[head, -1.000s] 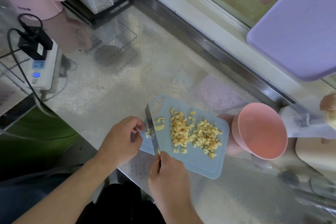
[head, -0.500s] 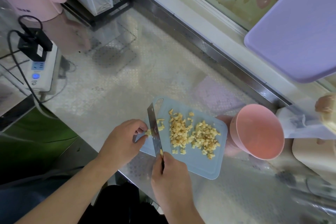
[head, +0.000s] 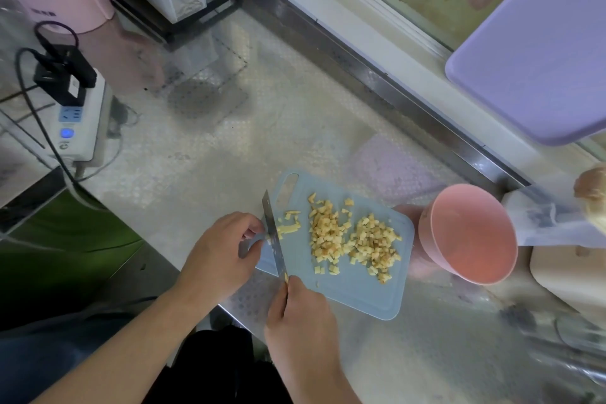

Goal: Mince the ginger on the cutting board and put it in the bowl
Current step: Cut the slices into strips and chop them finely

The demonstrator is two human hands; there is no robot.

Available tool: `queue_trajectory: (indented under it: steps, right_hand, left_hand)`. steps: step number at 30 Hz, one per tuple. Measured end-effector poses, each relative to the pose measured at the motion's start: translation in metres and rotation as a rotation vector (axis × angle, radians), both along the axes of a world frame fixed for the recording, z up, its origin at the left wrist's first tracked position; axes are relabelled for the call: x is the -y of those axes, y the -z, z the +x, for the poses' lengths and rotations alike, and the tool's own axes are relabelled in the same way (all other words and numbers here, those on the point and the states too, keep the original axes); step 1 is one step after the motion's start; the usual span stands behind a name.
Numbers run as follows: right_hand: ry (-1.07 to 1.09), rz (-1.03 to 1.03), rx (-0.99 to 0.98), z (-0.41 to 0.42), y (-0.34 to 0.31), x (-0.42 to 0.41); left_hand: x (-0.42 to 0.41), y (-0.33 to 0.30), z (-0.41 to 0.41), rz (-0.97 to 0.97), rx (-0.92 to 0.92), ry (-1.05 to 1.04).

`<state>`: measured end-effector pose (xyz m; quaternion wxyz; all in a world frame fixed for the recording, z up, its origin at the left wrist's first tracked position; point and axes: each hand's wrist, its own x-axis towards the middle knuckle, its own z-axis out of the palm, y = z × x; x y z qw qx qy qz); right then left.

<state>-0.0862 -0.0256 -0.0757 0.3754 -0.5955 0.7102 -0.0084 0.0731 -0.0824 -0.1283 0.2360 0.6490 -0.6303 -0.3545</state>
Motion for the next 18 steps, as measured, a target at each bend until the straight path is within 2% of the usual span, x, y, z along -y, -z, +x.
queue_trajectory:
  steps: [11,18]
  right_hand:
    - [0.147,-0.105,0.085,-0.026,-0.006,0.006]
    - [0.249,-0.143,0.053,-0.061,-0.012,0.012]
  left_hand:
    - [0.009,-0.003,-0.026,-0.084,0.081,0.026]
    - [0.014,-0.012,-0.048,0.031,-0.153,0.019]
